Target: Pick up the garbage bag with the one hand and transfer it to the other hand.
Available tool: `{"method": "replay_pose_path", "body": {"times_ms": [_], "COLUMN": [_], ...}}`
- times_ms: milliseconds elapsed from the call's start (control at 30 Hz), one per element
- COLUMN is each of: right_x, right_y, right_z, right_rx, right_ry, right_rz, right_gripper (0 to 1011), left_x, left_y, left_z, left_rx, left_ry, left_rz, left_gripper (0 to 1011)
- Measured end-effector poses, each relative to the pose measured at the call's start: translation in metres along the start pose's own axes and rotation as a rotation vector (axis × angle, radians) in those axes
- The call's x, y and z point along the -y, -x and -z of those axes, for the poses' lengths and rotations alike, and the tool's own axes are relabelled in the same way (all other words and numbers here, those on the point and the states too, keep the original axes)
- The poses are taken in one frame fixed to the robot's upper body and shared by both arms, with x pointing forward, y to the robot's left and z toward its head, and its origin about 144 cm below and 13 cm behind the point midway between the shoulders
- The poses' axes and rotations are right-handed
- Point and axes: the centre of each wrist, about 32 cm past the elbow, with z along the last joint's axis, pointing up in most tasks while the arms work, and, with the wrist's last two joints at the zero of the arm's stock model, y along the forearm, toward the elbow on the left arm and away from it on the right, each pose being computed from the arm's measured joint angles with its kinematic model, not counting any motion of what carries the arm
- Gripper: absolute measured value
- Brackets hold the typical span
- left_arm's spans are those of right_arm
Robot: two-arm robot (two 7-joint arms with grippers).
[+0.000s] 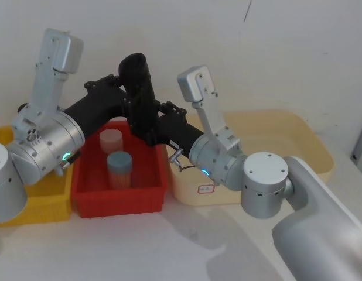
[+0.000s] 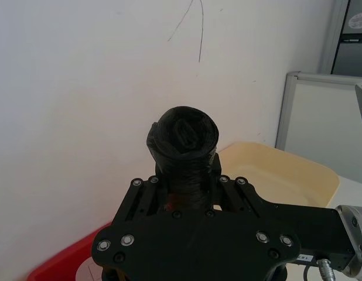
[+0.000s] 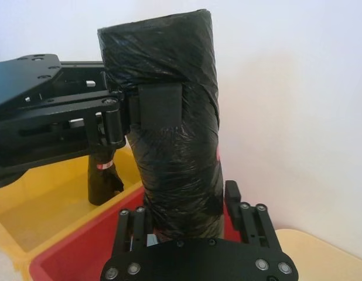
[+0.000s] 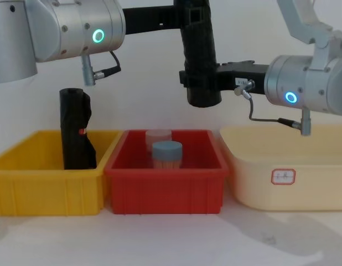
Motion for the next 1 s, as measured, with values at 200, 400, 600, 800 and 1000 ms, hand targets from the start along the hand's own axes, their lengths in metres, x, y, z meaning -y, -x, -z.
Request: {"method": "replay_pose_path", "body": {"times_ms": [200,400,600,800,1000], "right_x": [-0.0008,-0.0014,-0.0016,-0.0016,-0.0006], "right_y": [-0.0002,-0.0002,-0.0003,-0.0006,-0.0012], "right_z": [0.0006,0.0013,0.0014,0.0012,0.0014], "right_rx": [-0.006,-0.011,-0.013,-0.017,-0.023], "right_ry": [-0.011,-0.019,-0.022,-0.025,-0.027], "right_rz": [0.000,0.000,-0.001,-0.001,0.000], "right_gripper": [580,562,562,562,562], "left_x": [0.0003,0.0005,0.0007,0.0007,0.0007], "left_y": [0.0001,0.0003,0.0005,0.0005,0.0006], "left_z": [0.0000,0.0001,0.0003,0.0006,0.0006], "left_rx": [-0.001,-0.002,-0.004,-0.004,-0.005], "left_ry": [0.001,0.001,0.001,0.000,0.000], "left_rz": [0.001,0.001,0.002,0.002,0.002], "left_gripper": [358,358,375,528,697]}}
